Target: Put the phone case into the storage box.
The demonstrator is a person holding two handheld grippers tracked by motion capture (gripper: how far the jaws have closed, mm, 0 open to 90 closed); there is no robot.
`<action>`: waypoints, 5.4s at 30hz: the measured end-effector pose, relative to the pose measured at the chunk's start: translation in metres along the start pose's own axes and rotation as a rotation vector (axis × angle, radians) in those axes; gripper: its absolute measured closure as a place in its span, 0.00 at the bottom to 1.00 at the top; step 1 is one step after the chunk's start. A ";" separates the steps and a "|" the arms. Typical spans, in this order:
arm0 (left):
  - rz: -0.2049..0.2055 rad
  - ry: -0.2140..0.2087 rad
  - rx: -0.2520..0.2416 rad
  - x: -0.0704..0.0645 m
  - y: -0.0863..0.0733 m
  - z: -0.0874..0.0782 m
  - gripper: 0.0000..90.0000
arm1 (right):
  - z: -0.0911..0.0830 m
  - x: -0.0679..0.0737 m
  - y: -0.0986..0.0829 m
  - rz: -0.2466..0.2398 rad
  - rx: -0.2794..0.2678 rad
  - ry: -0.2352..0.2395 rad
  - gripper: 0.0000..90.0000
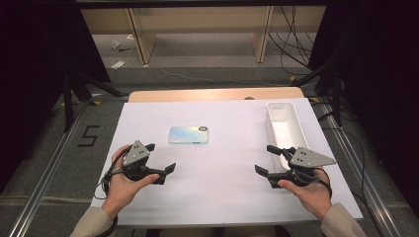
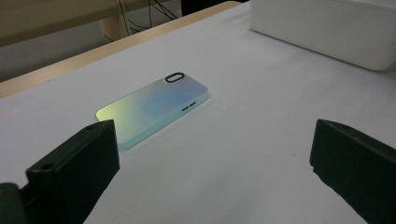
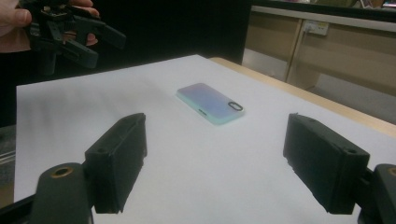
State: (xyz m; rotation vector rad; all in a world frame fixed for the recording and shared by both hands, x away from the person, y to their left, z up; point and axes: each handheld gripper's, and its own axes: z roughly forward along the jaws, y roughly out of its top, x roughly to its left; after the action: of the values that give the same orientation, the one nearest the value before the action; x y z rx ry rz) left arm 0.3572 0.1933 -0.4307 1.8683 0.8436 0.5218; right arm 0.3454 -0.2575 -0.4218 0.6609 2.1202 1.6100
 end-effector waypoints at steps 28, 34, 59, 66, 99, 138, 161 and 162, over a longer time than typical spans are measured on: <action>-0.066 0.173 0.197 0.052 0.013 0.080 1.00 | 0.003 0.001 0.001 0.004 -0.006 -0.014 0.20; -0.123 0.212 0.238 0.074 0.022 0.118 1.00 | 0.003 0.000 -0.001 0.016 -0.005 -0.011 0.21; -0.105 0.293 0.390 0.115 0.028 0.187 1.00 | -0.005 0.000 -0.003 0.024 -0.017 -0.020 0.23; -0.097 0.281 0.401 0.115 0.028 0.188 1.00 | -0.006 0.000 -0.004 0.028 -0.012 -0.022 0.23; 0.065 0.149 0.389 0.055 -0.001 0.136 1.00 | -0.002 0.000 -0.003 0.029 0.000 -0.032 0.24; -0.004 0.068 0.223 0.037 0.028 0.104 0.53 | 0.000 -0.001 -0.003 0.026 0.003 -0.034 0.24; 0.159 -0.010 0.517 0.009 0.039 0.166 0.00 | 0.000 -0.001 -0.003 0.027 -0.004 -0.034 0.24; 0.158 -0.009 0.521 0.008 0.039 0.167 0.00 | -0.001 -0.001 -0.003 0.028 -0.004 -0.035 0.24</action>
State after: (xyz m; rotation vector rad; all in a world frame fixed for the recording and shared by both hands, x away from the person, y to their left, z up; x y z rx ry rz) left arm 0.4874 0.0879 -0.4669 2.4263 0.8884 0.4131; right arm 0.3458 -0.2595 -0.4242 0.7152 2.0915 1.6052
